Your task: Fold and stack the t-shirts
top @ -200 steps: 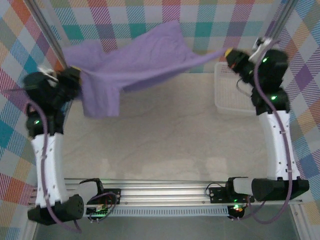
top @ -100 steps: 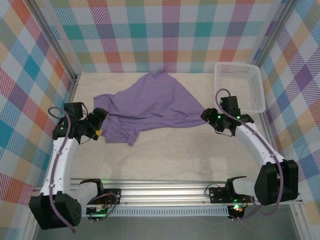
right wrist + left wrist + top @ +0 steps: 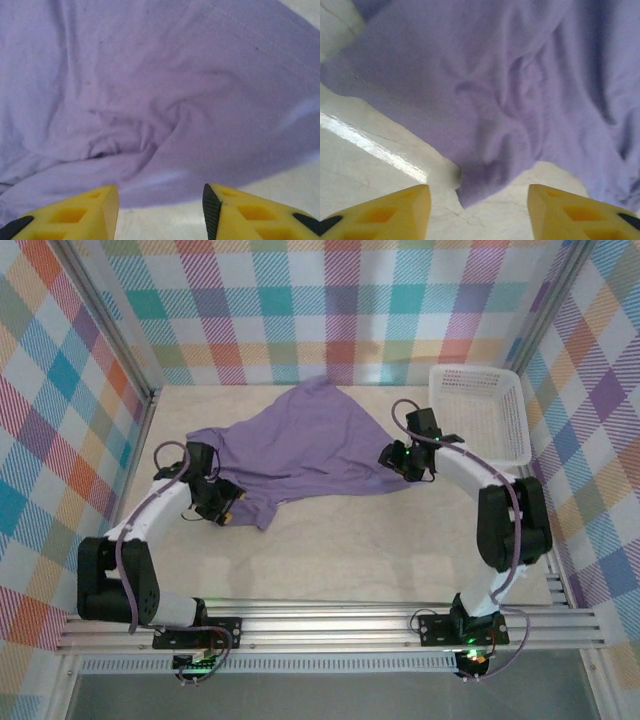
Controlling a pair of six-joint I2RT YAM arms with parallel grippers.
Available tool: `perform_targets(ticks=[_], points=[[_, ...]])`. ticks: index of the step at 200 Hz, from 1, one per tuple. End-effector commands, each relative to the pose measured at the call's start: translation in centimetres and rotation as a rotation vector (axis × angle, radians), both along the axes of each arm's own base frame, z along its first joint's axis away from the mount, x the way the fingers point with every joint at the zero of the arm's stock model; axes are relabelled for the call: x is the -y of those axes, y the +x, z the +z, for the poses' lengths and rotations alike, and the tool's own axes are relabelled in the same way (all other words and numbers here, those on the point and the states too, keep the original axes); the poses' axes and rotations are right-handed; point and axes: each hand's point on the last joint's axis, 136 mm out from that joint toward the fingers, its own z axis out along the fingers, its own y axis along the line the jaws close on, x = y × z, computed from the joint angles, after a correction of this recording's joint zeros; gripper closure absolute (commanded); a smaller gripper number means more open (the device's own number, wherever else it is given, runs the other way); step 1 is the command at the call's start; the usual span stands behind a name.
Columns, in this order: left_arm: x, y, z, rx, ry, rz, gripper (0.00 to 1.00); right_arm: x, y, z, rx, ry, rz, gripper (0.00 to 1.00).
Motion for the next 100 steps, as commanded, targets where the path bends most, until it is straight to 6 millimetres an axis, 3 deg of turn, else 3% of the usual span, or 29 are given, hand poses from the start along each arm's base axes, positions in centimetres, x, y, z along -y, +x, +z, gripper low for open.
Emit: perform_targets(ticks=[1,44,59,75,100], points=[[-0.7,-0.4,-2.7,-0.058,0.041,0.035,0.49,0.1,0.5,-0.1,-0.029,-0.001,0.029,0.52],[-0.7,-2.7,-3.8,-0.120,0.115,0.015,0.46,1.0,-0.4,-0.9,-0.065,-0.033,0.024,0.50],[-1.4,-2.5,-3.8,-0.096,0.145,0.023,0.38,1.4,-0.6,-1.4,-0.075,-0.038,0.022,0.49],[-1.7,-0.9,-3.2,-0.023,0.176,0.003,0.33,1.8,-0.6,-2.0,-0.091,-0.048,0.020,0.49],[-3.2,-1.6,-3.6,-0.083,0.245,0.008,0.32,2.8,-0.7,-2.5,-0.108,-0.088,0.015,0.48]])
